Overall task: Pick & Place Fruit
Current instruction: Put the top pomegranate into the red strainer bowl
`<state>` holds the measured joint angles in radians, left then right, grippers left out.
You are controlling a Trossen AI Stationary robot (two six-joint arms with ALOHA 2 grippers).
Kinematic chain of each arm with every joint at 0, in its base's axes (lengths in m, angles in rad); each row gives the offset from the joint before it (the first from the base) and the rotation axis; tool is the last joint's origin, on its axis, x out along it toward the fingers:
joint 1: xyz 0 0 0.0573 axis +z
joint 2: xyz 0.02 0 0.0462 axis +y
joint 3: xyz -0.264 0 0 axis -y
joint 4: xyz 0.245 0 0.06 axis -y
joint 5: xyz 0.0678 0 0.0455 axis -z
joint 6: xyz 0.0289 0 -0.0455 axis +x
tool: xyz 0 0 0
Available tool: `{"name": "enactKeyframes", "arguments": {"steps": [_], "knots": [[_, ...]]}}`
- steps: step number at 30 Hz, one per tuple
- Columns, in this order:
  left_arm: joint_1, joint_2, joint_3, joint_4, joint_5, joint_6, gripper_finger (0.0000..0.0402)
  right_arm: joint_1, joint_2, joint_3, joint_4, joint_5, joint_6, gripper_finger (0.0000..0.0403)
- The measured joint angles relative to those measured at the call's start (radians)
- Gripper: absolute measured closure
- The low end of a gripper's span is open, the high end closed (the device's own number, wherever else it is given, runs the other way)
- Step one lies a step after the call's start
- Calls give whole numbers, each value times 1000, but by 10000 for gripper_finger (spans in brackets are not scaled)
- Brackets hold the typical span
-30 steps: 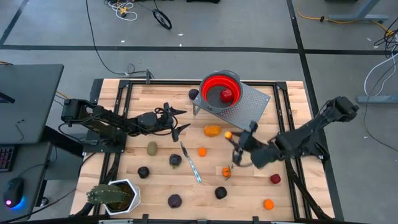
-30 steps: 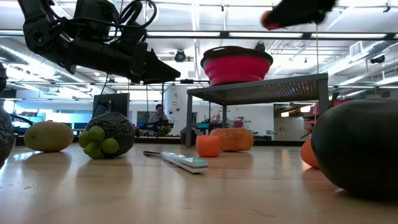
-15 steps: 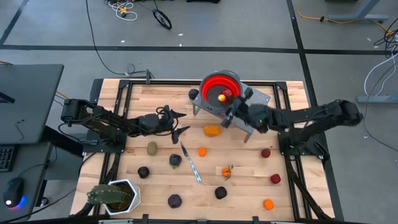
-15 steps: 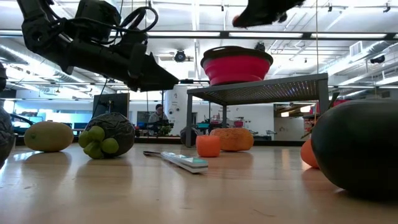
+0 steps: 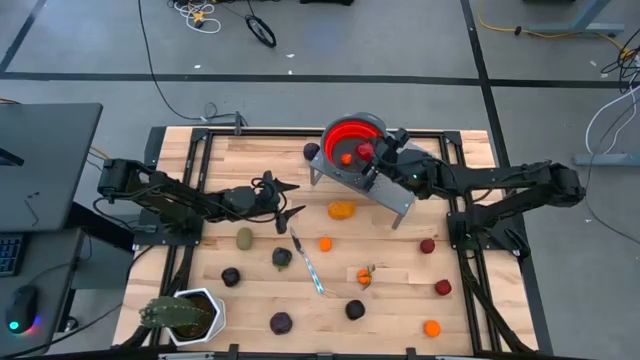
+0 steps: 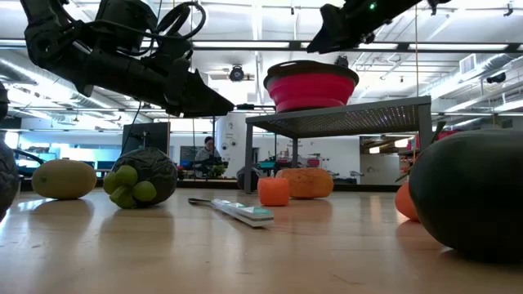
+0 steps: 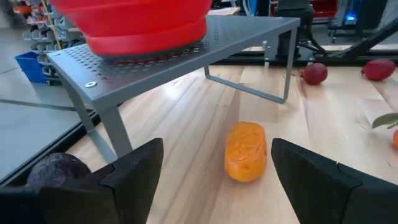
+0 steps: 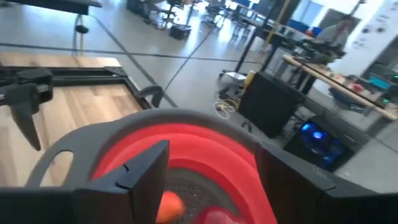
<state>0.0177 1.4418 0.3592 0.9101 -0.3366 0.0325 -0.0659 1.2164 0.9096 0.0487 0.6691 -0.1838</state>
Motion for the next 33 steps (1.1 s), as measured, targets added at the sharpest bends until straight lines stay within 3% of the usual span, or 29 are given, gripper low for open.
{"name": "enactKeyframes", "arguments": {"steps": [3,6,12,17,26,33], "knots": [[0,0,0,1,-3,6,95,56,-46,0,-47,2,53,148],[1,0,0,2,-4,7,95,119,-117,0,-175,-62,159,150],[1,0,0,0,0,9,95,218,-255,0,-620,-332,548,159],[0,0,0,0,0,9,95,319,-274,0,-907,-559,783,160],[0,0,0,-4,0,9,95,464,-201,0,-1058,-647,906,160],[0,0,0,-3,0,9,95,558,-99,-25,-1173,-654,947,160]]}}
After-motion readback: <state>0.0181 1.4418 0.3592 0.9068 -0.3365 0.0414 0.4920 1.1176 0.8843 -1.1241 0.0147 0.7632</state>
